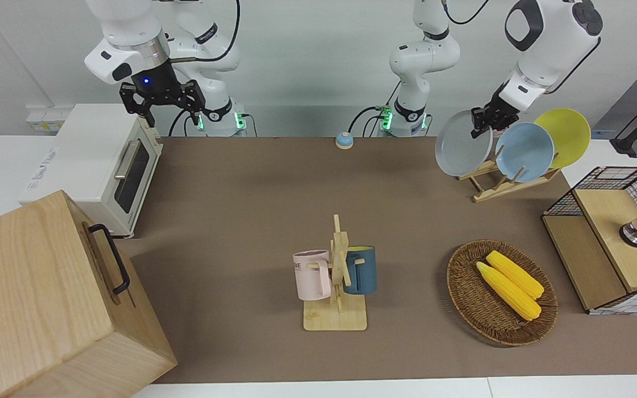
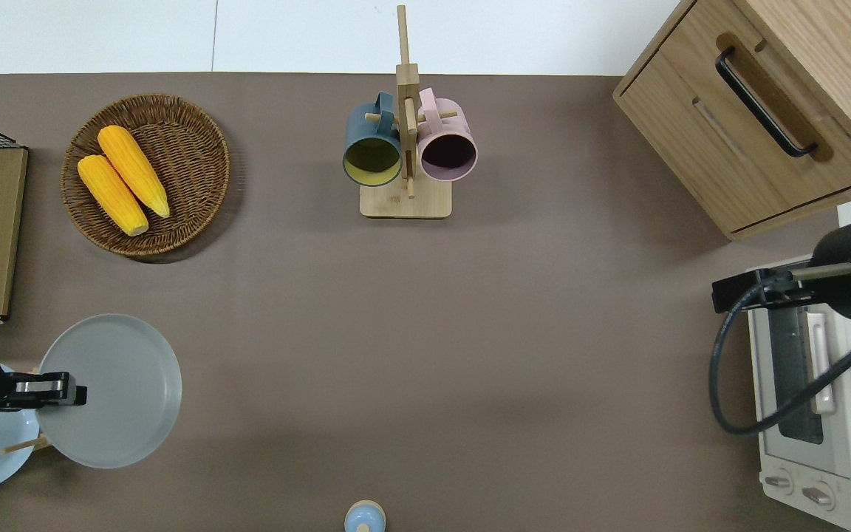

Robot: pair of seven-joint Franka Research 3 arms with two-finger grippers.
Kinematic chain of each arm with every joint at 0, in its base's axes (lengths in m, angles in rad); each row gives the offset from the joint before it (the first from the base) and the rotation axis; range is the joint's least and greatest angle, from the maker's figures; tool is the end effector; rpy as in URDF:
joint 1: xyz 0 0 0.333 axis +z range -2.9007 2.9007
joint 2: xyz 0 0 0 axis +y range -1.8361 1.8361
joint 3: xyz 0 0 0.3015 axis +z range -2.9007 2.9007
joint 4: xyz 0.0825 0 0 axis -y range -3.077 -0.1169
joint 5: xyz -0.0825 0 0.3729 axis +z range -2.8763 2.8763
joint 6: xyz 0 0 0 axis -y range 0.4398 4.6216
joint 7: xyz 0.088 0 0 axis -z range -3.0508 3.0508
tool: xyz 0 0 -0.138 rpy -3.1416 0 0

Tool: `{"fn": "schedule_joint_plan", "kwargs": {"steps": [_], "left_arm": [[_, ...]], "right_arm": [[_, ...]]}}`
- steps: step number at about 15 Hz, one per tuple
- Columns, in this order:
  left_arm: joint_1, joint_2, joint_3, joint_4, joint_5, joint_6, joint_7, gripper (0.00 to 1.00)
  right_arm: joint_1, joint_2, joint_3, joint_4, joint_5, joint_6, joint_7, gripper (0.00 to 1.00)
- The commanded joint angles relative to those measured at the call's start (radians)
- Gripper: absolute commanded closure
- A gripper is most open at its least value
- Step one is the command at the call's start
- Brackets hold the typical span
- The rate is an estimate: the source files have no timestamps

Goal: Pick gray plate from low plate rack and place it on table with left arm
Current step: 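Lift the gray plate out of the rack with the left gripper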

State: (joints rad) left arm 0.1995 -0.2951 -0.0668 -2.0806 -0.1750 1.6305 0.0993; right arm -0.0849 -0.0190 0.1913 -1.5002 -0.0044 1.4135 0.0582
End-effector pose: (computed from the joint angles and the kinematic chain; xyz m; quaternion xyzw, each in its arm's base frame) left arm 0.4389 0.0333 0.4979 0.9936 0.0308 -0.0678 0.0855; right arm 0.5164 0.0555 0.6077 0.9991 0.0237 -0.0336 0.0068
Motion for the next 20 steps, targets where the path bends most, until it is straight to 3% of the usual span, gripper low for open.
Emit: {"fn": "schedule_joint_plan", "kwargs": {"steps": [1,10,20], "left_arm": [[-0.008,-0.016,-0.004,-0.009,-0.118,-0.011,-0.035,1.0],[-0.032,-0.004,-0.007,-0.12,-0.257,0.084,0.011,1.0],[-0.066,0.005,-0.007,-0.272,-0.261,0.236,0.095,1.0]], "right_arm": [[-0.007,-0.002,0.007,0.006,0.007,-0.014,-0.001,0.011],[-0.007,-0.002,0.005,0.006,0.007,-0.014,0.0,0.011],[-0.007,-0.002,0.005,0.006,0.007,-0.014,-0.001,0.013]]}}
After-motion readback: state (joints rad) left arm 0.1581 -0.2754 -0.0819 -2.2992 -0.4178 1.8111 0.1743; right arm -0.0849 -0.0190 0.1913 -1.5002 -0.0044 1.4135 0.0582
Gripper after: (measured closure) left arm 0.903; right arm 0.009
